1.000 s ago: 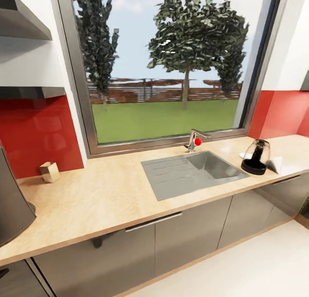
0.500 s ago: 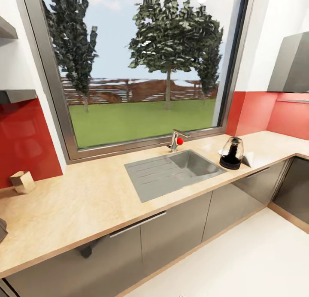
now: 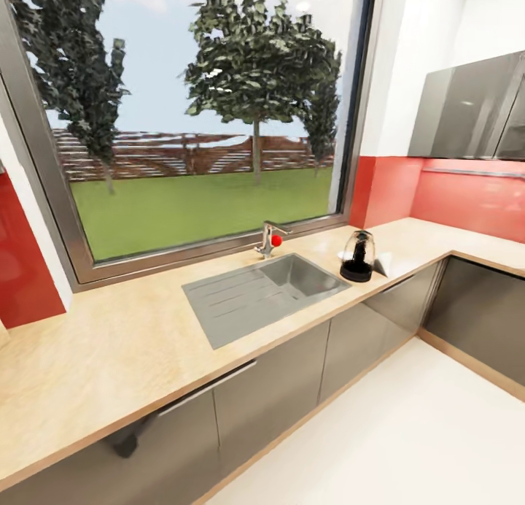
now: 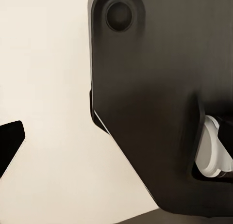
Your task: Set up a coffee station on the kitchen countertop: keep the coffee maker on the countertop, move the bottle of coffee from the kitchen shelf to the counter next to the coffee maker, place a paper coffee filter on top of the coffee maker, put the saucer next to the coffee maker with the coffee cup on the saucer, and place the electric kettle next to the coffee maker.
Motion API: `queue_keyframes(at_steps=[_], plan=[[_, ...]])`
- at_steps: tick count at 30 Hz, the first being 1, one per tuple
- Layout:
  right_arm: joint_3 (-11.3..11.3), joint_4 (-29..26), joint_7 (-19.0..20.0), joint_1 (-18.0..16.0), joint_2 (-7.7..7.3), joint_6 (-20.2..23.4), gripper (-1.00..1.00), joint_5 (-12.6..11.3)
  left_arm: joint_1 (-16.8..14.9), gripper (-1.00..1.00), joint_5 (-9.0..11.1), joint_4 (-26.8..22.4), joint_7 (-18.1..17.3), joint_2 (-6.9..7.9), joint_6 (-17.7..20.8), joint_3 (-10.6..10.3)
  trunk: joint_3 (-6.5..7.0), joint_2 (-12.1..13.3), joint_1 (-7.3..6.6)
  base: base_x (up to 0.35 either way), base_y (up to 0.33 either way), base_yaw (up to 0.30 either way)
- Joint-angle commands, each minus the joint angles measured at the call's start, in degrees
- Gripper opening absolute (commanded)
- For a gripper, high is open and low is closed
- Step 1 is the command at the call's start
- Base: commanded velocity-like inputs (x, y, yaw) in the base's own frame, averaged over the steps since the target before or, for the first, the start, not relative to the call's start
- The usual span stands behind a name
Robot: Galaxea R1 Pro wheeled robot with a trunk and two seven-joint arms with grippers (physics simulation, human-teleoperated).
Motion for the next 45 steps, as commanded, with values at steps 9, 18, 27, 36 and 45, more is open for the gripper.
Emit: queue_keyframes(at_steps=[9, 18, 27, 36, 45], plan=[[-0.04, 0.0, 0.01, -0.04, 0.01, -0.02, 1.0, 0.0, 0.0, 1.0, 0.1, -0.05, 0.05, -0.1, 0.05, -0.05, 1.52, 3.54, -1.97, 0.0, 0.0, -0.267], [-0.04, 0.0, 0.0, -0.04, 0.01, -0.02, 1.0, 0.06, 0.02, 1.0, 0.1, -0.05, 0.0, -0.31, -0.02, -0.05, 3.14, 7.15, -3.94, 0.0, 0.0, -0.267], [-0.04, 0.0, 0.0, -0.04, 0.01, -0.02, 1.0, 0.07, 0.03, 1.0, 0.1, -0.05, 0.02, -0.37, -0.04, -0.05, 4.75, 10.76, -5.92, 0.0, 0.0, -0.267], [-0.04, 0.0, 0.0, -0.04, 0.01, -0.02, 1.0, 0.07, 0.02, 1.0, 0.1, -0.05, 0.0, -0.37, -0.04, -0.05, 4.93, 11.16, -6.14, 0.0, 0.0, -0.262], [0.09, 0.17, -0.26, -0.04, 0.0, -0.02, 1.0, 0.24, 0.03, 1.0, 0.1, -0.05, 0.0, -0.46, -0.04, -0.05, 4.93, 11.16, -6.14, 0.0, 0.0, -0.059]])
